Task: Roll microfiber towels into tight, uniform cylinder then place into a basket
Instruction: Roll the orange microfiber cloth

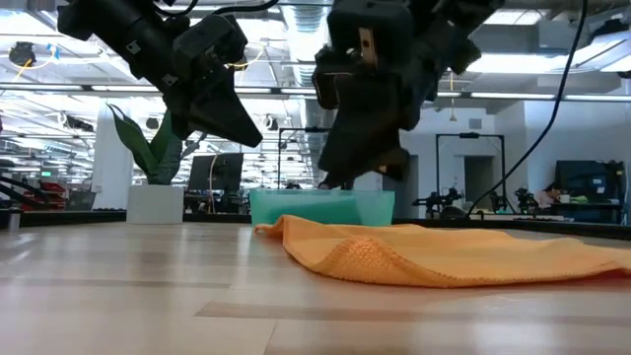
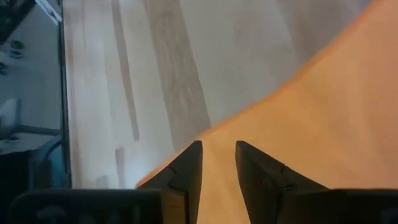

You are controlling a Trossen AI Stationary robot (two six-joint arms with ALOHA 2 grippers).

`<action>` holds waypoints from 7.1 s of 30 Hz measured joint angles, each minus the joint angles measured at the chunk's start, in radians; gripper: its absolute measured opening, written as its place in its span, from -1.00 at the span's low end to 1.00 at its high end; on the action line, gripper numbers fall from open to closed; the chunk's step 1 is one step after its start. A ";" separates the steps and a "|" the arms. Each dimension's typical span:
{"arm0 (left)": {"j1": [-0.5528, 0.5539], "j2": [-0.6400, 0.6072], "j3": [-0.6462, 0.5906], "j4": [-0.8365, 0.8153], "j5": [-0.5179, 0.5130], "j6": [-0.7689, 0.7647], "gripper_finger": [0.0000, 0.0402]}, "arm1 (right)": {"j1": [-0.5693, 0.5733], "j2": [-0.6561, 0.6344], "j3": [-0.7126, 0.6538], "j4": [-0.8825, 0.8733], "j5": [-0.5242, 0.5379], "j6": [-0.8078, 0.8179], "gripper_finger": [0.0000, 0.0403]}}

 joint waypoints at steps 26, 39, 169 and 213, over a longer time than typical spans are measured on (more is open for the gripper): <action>0.013 0.373 0.082 0.475 0.169 0.212 -0.85 | 0.308 -0.349 0.002 -0.531 0.759 0.090 -0.41; 0.033 0.490 0.221 0.130 0.274 0.212 -0.85 | 0.273 -0.341 0.002 -0.555 0.758 0.091 -0.41; -0.562 0.281 0.396 -0.467 0.013 -0.037 -0.47 | 0.543 -0.031 0.114 -0.208 0.619 -0.380 -0.30; -0.587 0.459 0.395 -0.576 0.046 -0.097 -0.23 | 0.571 -0.029 -0.031 -0.110 0.570 -0.292 -0.08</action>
